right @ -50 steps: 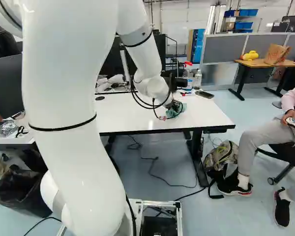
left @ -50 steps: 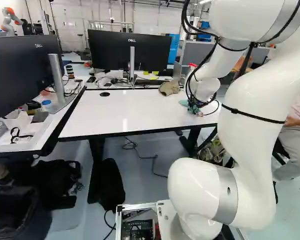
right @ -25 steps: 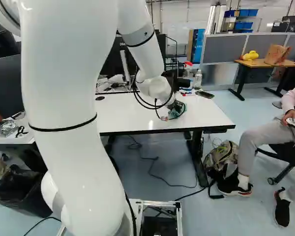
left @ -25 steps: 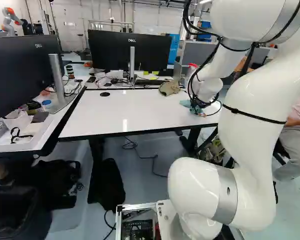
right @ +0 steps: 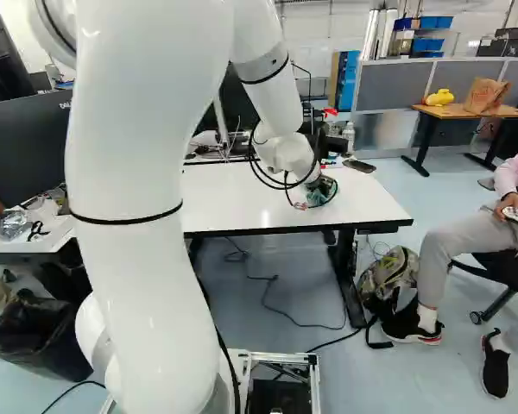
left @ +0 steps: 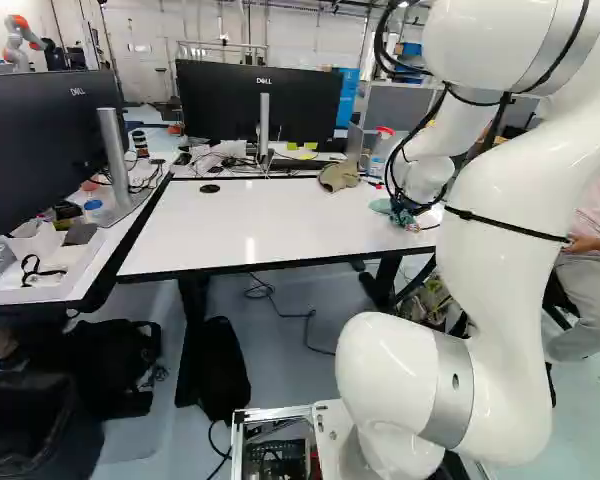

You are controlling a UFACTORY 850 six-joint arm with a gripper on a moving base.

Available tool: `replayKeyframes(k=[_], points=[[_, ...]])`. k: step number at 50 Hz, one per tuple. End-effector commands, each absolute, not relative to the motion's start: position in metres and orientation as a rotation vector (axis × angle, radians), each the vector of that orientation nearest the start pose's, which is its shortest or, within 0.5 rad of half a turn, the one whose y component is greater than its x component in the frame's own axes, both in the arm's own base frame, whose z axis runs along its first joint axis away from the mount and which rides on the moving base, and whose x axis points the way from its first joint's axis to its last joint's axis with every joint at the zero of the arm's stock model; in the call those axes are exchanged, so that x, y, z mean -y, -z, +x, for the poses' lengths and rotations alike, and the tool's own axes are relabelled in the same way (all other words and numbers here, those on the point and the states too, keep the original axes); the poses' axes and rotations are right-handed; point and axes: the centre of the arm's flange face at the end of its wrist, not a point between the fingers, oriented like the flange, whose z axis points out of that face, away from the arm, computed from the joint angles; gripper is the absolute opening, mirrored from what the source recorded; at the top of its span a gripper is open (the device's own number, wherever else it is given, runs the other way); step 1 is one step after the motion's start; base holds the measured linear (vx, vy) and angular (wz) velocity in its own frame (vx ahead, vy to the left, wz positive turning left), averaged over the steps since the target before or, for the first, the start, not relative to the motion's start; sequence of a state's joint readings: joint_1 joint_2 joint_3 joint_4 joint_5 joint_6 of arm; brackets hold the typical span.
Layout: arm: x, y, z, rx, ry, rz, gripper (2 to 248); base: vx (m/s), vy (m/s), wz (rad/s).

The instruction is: Clean the table with the green towel

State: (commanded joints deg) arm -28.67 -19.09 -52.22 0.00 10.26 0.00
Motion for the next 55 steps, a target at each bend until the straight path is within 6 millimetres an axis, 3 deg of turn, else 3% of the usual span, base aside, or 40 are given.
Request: replayKeyframes(k=[19, 55], points=[[0.284, -0.39, 0.513, -0.775, 1.231, -2.998, 50, 0.0, 0.0, 0.0], [0.284, -0.384, 0.579, -0.692, 1.297, -2.98, 50, 0.0, 0.0, 0.0]])
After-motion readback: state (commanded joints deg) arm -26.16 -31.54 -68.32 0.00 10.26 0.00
